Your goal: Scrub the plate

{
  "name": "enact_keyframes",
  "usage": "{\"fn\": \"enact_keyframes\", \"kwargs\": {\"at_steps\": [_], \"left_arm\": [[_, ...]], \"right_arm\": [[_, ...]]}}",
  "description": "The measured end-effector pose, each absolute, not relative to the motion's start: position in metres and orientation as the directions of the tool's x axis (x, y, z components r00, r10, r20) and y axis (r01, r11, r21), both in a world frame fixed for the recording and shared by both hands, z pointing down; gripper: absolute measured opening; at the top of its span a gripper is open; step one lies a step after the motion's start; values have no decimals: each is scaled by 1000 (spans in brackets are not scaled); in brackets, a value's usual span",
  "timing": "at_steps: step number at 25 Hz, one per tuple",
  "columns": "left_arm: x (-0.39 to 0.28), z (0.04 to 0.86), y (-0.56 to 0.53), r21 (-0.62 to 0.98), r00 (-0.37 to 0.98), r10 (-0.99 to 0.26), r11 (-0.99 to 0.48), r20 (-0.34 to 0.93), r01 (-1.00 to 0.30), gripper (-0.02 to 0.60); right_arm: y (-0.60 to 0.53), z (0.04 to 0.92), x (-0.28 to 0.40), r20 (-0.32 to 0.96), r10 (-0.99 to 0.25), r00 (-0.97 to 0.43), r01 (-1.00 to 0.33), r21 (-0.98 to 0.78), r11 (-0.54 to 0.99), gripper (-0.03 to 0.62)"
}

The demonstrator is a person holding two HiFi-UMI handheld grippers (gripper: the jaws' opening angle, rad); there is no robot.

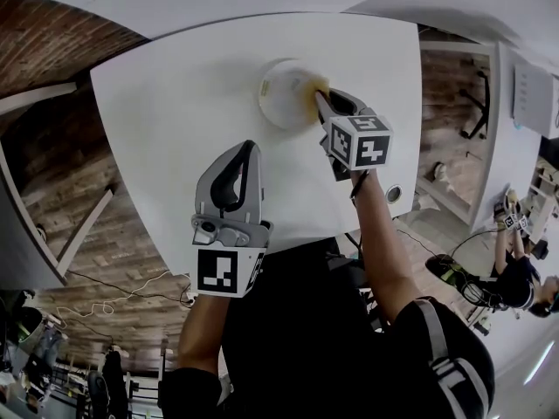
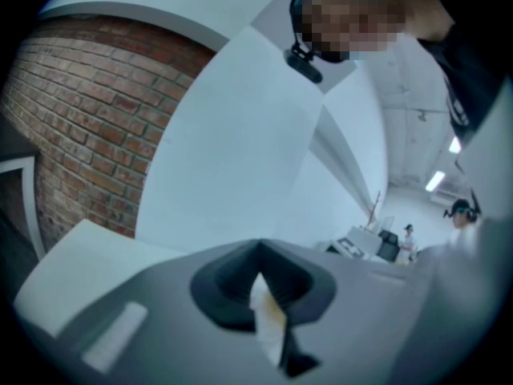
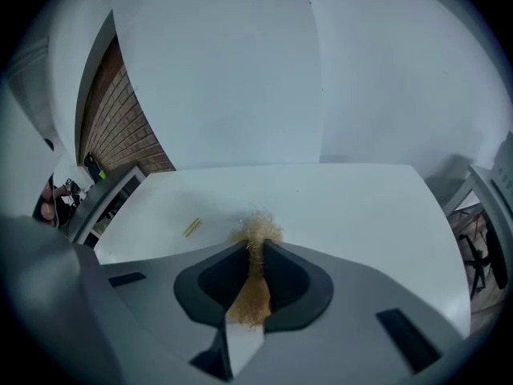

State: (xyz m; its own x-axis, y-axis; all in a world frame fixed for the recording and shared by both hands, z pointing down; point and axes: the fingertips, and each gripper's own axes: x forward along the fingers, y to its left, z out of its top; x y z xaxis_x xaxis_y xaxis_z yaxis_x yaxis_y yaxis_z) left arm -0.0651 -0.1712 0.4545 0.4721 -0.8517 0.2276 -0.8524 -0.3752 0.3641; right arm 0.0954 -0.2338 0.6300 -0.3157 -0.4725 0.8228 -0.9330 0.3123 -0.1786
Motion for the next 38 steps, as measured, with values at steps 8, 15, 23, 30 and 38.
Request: {"fn": "enact_keyframes", "kwargs": {"at_steps": [8, 15, 23, 30, 38], "left_arm": [[-68, 458, -172, 366, 464, -854, -364, 235, -856, 3], [-72, 458, -170, 374, 457, -857, -353, 239, -858, 3], [-70, 458, -172, 389, 461, -857, -354, 229, -850, 3], [-69, 459, -173, 401, 475, -852, -364, 221, -840, 3], [-72, 456, -174, 397, 470, -856, -362, 216, -843, 3]], "right_arm": [[-260, 629, 72, 818, -466, -336, -920, -180, 349, 50], [-251, 629, 34, 815, -422, -396, -881, -207, 426, 51], [-219, 634, 23, 836, -355, -419, -853, -228, 469, 50], [-207, 638, 60, 861, -357, -363, -890, -207, 407, 50], [-242, 634, 90, 860, -408, -307, -917, -153, 367, 50]]}}
